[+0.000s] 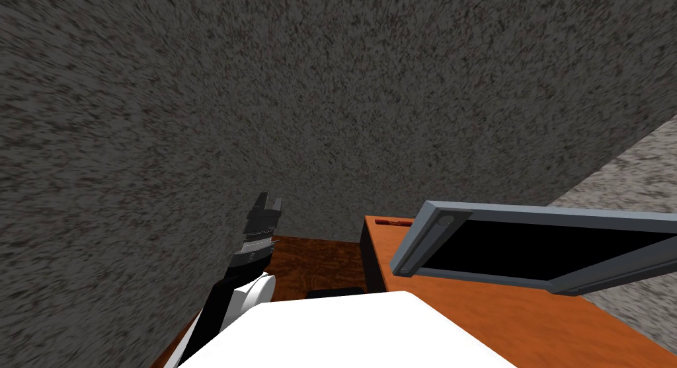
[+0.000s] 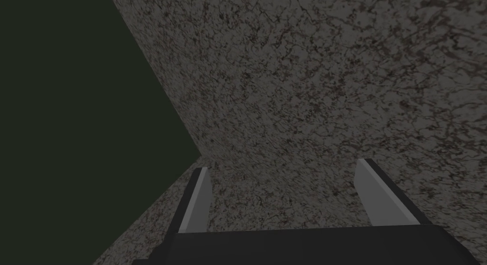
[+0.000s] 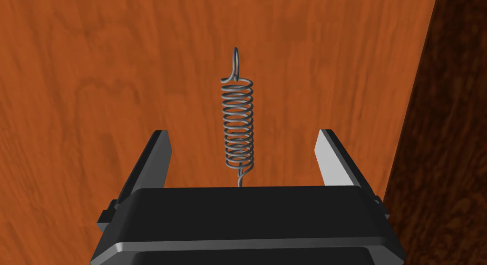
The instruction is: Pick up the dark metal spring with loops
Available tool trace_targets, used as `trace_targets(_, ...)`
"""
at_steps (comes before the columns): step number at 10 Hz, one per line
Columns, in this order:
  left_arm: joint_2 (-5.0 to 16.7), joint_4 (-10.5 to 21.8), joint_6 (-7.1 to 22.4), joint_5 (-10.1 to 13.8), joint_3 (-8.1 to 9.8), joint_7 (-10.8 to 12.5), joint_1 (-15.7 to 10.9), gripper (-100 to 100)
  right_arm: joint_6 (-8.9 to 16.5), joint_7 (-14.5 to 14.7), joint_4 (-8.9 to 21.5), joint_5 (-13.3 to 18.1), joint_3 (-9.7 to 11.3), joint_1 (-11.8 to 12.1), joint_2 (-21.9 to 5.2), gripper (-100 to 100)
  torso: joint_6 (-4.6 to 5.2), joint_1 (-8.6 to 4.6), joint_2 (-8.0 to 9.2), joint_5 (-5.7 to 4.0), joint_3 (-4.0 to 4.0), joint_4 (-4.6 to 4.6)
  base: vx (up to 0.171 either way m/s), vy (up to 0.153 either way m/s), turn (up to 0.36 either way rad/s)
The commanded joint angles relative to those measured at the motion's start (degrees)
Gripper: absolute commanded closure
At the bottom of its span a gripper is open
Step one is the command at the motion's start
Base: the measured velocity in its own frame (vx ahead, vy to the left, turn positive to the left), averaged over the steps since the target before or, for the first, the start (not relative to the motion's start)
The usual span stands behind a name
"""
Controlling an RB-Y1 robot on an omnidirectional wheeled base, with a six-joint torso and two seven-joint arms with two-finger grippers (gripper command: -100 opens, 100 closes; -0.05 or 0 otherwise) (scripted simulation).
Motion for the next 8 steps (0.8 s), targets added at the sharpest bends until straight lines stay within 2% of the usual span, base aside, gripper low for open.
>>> trace_targets(1, 0.0, 0.0, 0.0, 0.0, 0.0, 0.0, 0.0, 0, -0.6, 2.1, 1.1, -0.2, -1.1, -0.1, 0.8, -100, 0.0, 0.0, 0.0, 0.0, 0.0, 0.0, 0.0, 0.0, 0.0)
trace_targets(2, 0.0, 0.0, 0.0, 0.0, 0.0, 0.0, 0.0, 0, -0.3, 1.4, 0.8, -0.1, -0.7, -0.1, 0.6, -100, 0.01, -0.03, 0.01, -0.03, 0.0, -0.01, 0.0, 0.0, 0.0)
trace_targets(3, 0.0, 0.0, 0.0, 0.0, 0.0, 0.0, 0.0, 0, -0.4, 1.5, 0.8, -0.1, -0.7, -0.1, 0.6, 100, 0.02, -0.05, 0.01, -0.04, 0.0, -0.01, 0.0, 0.0, 0.0)
trace_targets(7, 0.0, 0.0, 0.0, 0.0, 0.0, 0.0, 0.0, 0, -0.3, 1.6, 0.8, 0.0, -0.7, -0.2, 0.5, 100, 0.12, -0.13, 0.04, -0.11, 0.01, -0.02, 0.0, 0.0, 0.004)
trace_targets(8, 0.0, 0.0, 0.0, 0.0, 0.0, 0.0, 0.0, 0, -0.3, 1.6, 0.8, -0.1, -0.7, -0.2, 0.5, 0, 0.11, -0.13, 0.04, -0.1, 0.01, -0.02, 0.0, 0.0, 0.0)
